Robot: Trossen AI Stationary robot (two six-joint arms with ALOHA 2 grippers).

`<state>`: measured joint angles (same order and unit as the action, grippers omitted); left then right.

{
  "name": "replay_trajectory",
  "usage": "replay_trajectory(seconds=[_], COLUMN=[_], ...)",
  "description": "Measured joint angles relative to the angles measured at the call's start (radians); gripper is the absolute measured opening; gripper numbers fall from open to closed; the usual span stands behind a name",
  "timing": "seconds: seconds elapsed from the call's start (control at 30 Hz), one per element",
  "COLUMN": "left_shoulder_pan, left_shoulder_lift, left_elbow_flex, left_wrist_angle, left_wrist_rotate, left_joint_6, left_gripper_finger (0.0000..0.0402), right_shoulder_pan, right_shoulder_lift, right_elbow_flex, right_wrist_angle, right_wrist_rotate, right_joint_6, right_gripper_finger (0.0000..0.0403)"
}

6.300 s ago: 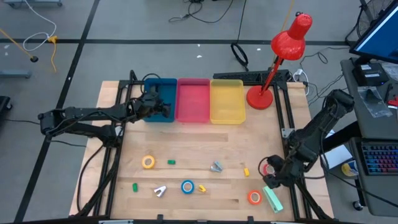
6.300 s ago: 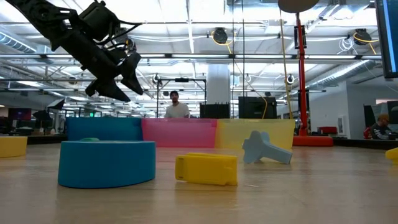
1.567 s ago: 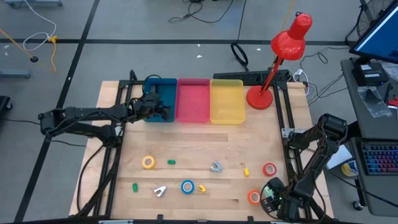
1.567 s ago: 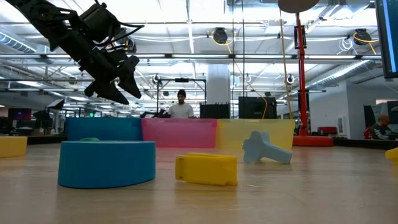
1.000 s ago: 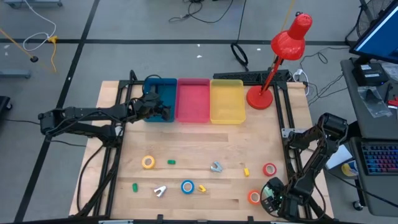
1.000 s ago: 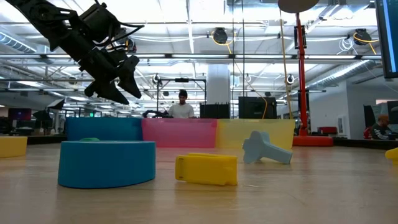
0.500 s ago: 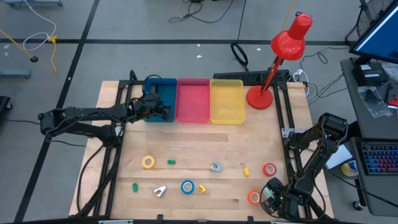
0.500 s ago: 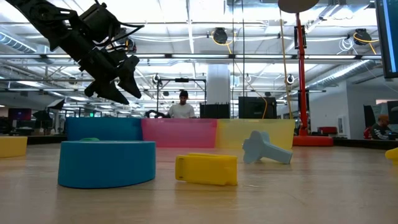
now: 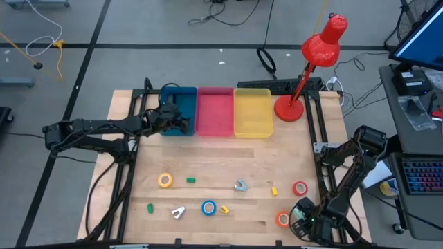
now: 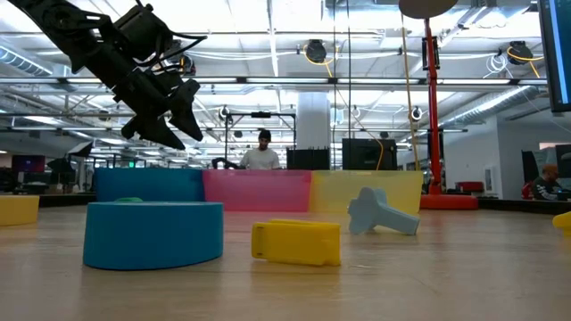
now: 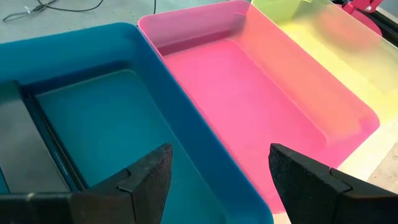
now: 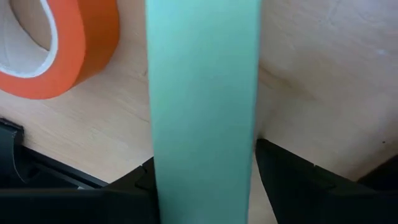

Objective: Pick and place Stapler, Stapler remover, tape
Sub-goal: Put the light blue stapler into the blue bin

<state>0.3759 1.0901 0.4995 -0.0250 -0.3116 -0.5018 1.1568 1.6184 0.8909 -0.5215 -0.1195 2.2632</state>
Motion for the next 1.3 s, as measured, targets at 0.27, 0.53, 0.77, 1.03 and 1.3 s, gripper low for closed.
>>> replay_trajectory(seconds=[0.27, 0.53, 0.77, 1.03, 1.3], left_shoulder_pan=[0.000, 0.000, 0.000, 0.000, -0.002], left_shoulder_lift=[0.000, 0.000, 0.000, 0.000, 0.000], left_elbow_flex=[0.000, 0.000, 0.000, 0.000, 0.000], left_wrist_angle=[0.000, 0.019, 0.030, 0.031, 0.044], left_wrist_rotate=[0.000, 0.000, 0.000, 0.086, 0.236], left_joint_6=[0.000, 0.000, 0.000, 0.000, 0.038], left_gripper_finger=[0.0267, 0.0267, 0.0267, 0.0267, 0.0267], right_shoulder_pan=[0.000, 0.000, 0.000, -0.023, -0.133], right_shoulder_lift=[-0.020, -0.063, -0.079, -0.149, -0.273], right_elbow_flex=[-0.002, -0.002, -0.001, 0.001, 0.000], right_wrist_angle=[0.001, -0.004, -0.004, -0.047, -0.186], right_wrist_rotate=[-0.005, 0.009, 0.009, 0.077, 0.126], right_joint_6=[0.025, 0.032, 0.030, 0.032, -0.123], right_gripper_finger=[0.0115, 0.0101, 0.0100, 0.0100, 0.0099])
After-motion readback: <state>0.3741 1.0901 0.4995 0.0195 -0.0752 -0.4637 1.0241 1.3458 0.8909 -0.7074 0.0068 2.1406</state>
